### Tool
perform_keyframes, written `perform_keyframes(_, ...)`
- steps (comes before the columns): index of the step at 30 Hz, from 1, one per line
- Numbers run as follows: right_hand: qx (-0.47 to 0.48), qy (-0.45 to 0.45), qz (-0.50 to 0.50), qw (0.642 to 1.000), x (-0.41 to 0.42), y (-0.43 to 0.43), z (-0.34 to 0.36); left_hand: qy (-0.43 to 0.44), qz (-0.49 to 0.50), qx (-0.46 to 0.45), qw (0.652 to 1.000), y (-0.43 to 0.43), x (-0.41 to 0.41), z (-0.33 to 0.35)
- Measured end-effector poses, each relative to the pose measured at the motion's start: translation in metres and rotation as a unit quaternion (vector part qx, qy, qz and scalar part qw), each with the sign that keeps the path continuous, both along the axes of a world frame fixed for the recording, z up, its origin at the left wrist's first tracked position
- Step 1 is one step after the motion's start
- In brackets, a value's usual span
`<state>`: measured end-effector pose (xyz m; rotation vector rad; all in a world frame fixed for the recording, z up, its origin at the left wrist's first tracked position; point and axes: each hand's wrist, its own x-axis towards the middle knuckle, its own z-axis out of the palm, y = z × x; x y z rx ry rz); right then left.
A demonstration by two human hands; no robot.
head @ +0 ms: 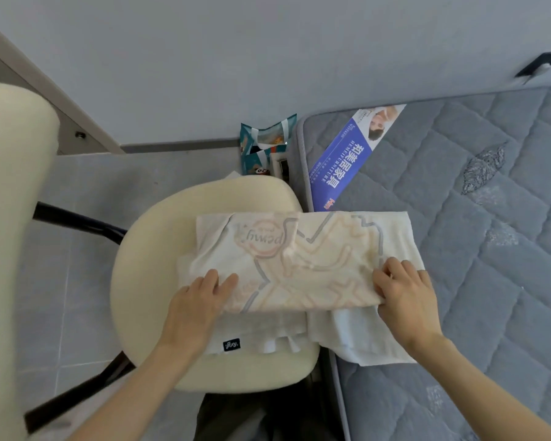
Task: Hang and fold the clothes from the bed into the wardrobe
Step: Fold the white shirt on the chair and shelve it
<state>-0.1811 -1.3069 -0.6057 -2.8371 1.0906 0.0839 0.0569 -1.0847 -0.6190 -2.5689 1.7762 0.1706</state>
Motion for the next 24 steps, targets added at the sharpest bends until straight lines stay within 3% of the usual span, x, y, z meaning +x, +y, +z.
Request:
perform_keyframes(3,0.006,0.008,0.02,1.0,-0.026,0.021,-0.007,0.043,0.014,0.059,0.997,0.023,-0.027,-0.003)
perform_keyframes(5,0.036,0.062,0.03,0.997,-0.041,0.031,-0.012,0.086,0.025,0.14,0.986,0.031,-0.041,-0.007)
perform_keyframes(8,0.167,0.181,0.0,0.969,-0.056,0.037,-0.024,0.148,0.078,0.225,0.96,0.042,-0.053,-0.02)
perform_keyframes(10,0.265,0.152,-0.067,0.95,-0.057,0.039,-0.027,0.167,0.116,0.175,0.963,0.041,-0.057,-0.023)
perform_keyframes(12,0.253,0.054,-0.118,0.959,-0.053,0.041,-0.028,0.157,0.162,0.079,0.971,0.03,-0.054,-0.024)
perform_keyframes(15,0.218,-0.074,-0.231,0.945,-0.037,0.032,-0.03,0.222,0.306,-0.042,0.925,-0.001,-0.041,-0.029)
perform_keyframes(17,0.221,-0.095,-0.28,0.929,-0.022,0.024,-0.032,0.245,0.379,-0.065,0.89,-0.023,-0.028,-0.035)
perform_keyframes(19,0.203,-0.077,-0.271,0.938,-0.004,0.018,-0.035,0.238,0.411,-0.053,0.878,-0.04,-0.015,-0.042)
perform_keyframes(24,0.182,-0.043,-0.145,0.971,0.042,0.022,-0.039,0.193,0.41,-0.021,0.891,-0.07,0.007,-0.061)
